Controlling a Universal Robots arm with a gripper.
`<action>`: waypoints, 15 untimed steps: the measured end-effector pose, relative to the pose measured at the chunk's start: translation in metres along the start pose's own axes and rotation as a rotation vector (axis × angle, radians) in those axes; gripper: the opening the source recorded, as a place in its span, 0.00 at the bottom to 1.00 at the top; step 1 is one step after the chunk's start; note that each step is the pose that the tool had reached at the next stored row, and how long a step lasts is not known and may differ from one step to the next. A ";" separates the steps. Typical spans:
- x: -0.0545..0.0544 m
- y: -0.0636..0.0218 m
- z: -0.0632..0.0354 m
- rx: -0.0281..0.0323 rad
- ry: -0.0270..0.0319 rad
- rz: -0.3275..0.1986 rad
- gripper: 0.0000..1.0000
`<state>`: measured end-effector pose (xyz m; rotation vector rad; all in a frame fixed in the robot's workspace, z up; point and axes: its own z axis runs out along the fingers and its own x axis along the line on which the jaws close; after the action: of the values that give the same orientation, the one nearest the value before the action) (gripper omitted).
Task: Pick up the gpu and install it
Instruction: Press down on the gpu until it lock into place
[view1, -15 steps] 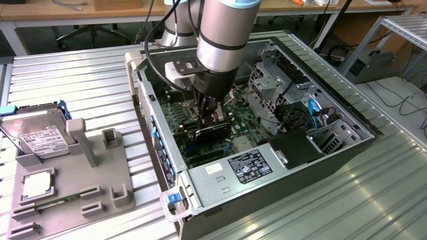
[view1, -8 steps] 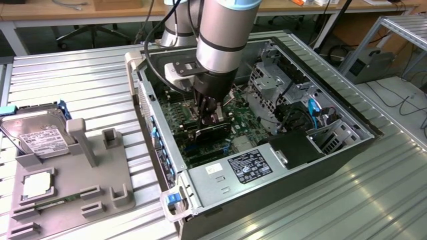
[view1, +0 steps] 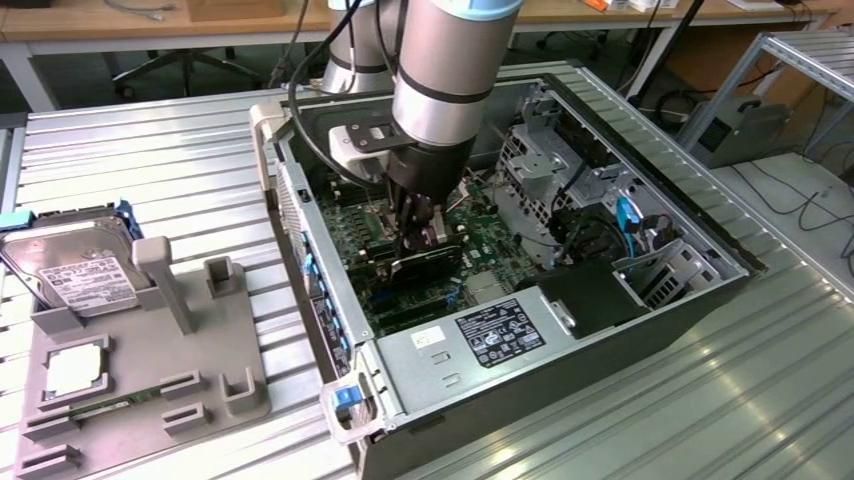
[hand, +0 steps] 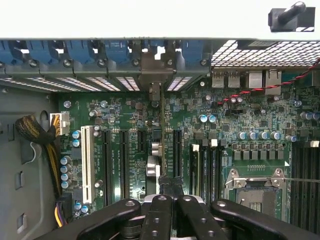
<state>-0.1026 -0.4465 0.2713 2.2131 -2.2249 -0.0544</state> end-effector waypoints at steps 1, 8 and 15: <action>0.000 0.0000 0.0000 0.0000 0.0000 0.000 0.11; 0.000 0.0001 -0.0063 0.0001 0.0019 0.000 0.11; -0.001 -0.0011 -0.0207 0.0001 0.0043 0.000 0.11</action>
<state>-0.1010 -0.4460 0.2919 2.2110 -2.2229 -0.0495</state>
